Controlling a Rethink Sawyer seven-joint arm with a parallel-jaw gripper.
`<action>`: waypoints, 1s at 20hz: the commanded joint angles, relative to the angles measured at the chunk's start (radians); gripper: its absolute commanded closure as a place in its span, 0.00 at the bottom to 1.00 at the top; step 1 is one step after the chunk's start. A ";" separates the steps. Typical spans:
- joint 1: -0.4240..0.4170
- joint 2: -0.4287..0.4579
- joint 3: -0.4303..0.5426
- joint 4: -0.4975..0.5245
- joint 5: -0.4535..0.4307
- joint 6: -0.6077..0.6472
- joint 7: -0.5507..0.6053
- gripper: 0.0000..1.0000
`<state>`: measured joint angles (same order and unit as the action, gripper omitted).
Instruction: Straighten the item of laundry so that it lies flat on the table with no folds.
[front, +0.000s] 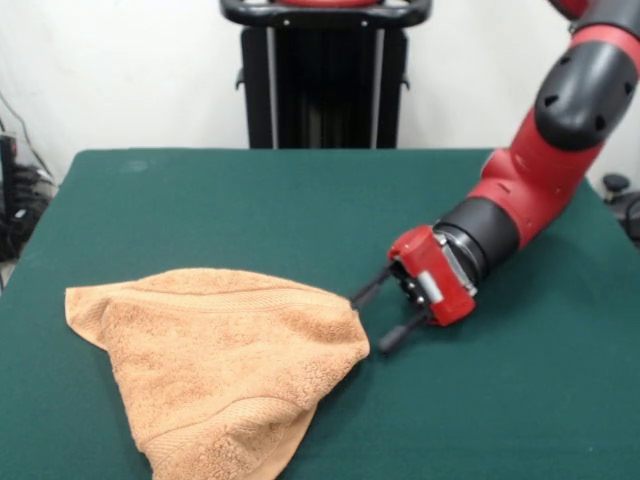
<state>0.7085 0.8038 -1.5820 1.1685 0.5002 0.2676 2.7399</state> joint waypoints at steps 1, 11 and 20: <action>-0.038 0.167 0.005 -0.281 -0.001 0.284 0.063 0.00; -0.071 0.180 -0.043 -0.364 -0.022 0.410 0.112 0.00; -0.068 0.192 -0.036 -0.346 -0.018 0.372 0.177 0.00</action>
<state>0.6602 0.8706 -1.7084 1.0535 0.4157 0.6175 2.7399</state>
